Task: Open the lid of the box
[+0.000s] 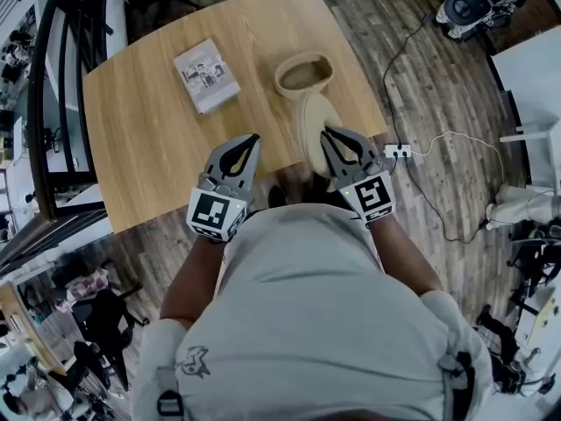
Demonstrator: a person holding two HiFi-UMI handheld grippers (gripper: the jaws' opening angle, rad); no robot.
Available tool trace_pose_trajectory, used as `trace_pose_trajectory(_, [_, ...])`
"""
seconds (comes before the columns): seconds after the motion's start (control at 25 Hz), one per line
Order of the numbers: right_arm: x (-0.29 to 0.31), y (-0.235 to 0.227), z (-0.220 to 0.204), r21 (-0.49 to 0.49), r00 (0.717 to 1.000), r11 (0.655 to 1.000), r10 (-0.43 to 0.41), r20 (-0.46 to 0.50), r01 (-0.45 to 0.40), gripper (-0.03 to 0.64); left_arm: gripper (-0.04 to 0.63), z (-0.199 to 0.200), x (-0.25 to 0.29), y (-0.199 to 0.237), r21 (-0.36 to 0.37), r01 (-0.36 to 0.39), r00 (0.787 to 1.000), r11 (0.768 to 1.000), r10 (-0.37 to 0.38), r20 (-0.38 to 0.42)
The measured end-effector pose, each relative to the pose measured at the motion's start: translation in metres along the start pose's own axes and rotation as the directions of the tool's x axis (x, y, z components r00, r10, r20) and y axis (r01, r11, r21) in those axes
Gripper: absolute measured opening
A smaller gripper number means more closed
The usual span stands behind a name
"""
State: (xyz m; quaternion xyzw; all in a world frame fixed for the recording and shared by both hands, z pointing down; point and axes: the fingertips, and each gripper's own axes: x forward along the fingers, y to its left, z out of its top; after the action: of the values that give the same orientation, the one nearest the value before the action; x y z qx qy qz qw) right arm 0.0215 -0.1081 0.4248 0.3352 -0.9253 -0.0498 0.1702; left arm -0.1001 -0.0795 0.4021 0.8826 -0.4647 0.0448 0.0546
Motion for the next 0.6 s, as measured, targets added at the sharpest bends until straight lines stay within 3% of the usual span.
trace_pose_trajectory(0.32, [-0.025,-0.011,0.002,-0.007,1.0,1.0,0.025,0.013,-0.025,0.032,0.006,0.009,-0.002,-0.016,0.01,-0.042,0.999,0.999,0.042,0.007])
trace_pose_trajectory(0.6, [-0.062,-0.038,-0.013,-0.026,0.996,0.996,0.085,0.039,-0.084,0.032,0.006,0.011,0.018,-0.059,0.017,-0.116,0.993,0.993,0.116,0.01])
